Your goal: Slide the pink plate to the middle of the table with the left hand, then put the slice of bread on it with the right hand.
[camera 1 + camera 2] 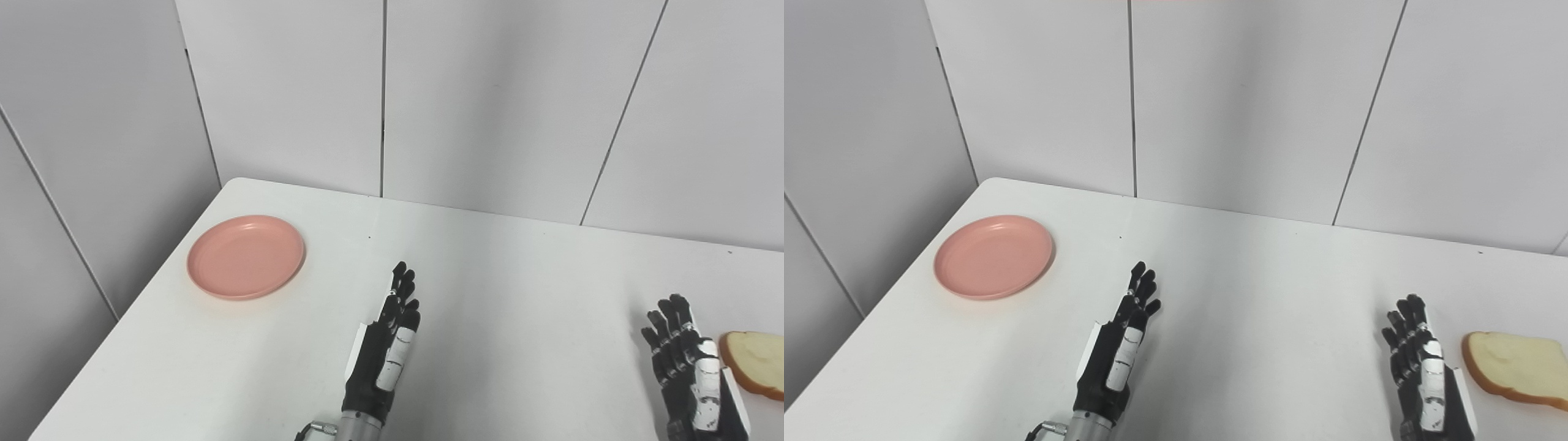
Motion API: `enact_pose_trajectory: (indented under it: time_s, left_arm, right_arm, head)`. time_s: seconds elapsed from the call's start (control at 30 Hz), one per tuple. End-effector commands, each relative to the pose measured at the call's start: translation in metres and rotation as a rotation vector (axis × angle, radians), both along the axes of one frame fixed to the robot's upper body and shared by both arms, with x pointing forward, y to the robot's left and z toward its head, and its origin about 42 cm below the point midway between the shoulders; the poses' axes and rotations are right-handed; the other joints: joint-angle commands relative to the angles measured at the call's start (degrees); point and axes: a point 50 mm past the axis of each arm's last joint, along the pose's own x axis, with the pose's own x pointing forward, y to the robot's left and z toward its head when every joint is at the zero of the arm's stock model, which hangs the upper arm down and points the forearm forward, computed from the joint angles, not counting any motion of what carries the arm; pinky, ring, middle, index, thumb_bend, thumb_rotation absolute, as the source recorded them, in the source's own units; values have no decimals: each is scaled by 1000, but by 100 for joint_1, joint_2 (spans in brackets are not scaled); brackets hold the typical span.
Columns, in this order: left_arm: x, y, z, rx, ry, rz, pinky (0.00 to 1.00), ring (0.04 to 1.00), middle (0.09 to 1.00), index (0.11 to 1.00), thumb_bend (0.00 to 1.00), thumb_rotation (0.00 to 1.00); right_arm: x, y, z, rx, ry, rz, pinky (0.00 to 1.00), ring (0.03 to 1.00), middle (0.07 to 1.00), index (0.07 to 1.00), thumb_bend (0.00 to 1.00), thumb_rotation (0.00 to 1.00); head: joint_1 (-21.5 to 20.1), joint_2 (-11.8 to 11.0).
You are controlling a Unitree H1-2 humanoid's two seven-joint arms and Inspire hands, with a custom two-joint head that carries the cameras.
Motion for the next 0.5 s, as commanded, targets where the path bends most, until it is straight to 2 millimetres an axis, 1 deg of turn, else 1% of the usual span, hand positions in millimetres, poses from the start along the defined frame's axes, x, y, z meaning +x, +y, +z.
enact_pose_trajectory:
  time_s: [0.0, 0.17, 0.33, 0.37, 0.4, 0.43, 0.47]
  left_arm:
    - [-10, 4, -28, 10, 69, 1, 965, 1000, 1000, 1000, 737, 915]
    - [-11, 8, -29, 8, 65, 3, 964, 1000, 1000, 1000, 743, 915]
    - [-12, 17, -27, -8, 60, 8, 989, 1000, 1000, 1000, 747, 921]
    - [-12, 20, -23, -27, 59, 13, 989, 1000, 1000, 1000, 747, 921]
    - [-11, 21, -21, -40, 58, 17, 996, 1000, 1000, 1000, 770, 906]
    - [-9, 25, -13, -60, 50, 26, 998, 1000, 1000, 1000, 776, 902]
    - [-7, 27, -7, -74, 44, 32, 994, 996, 1000, 1000, 823, 892]
  right_arm:
    - [-29, 3, -52, 33, 149, -24, 1000, 983, 997, 991, 713, 1000]
    - [-29, 7, -53, 35, 149, -18, 1000, 983, 999, 991, 709, 1000]
    - [-29, 12, -53, 43, 145, -14, 1000, 970, 990, 978, 713, 1000]
    - [-29, 13, -53, 43, 143, -15, 1000, 970, 990, 978, 713, 1000]
    - [-29, 14, -53, 43, 143, -16, 1000, 962, 986, 973, 715, 1000]
    - [-29, 15, -53, 42, 142, -19, 1000, 961, 984, 971, 716, 1000]
    - [-29, 15, -53, 41, 142, -21, 1000, 948, 974, 962, 723, 1000]
  head:
    - [-7, 4]
    - [-83, -11]
    - [-188, -8]
    - [-233, -7]
    - [-241, -7]
    - [-277, -10]
    - [-277, -10]
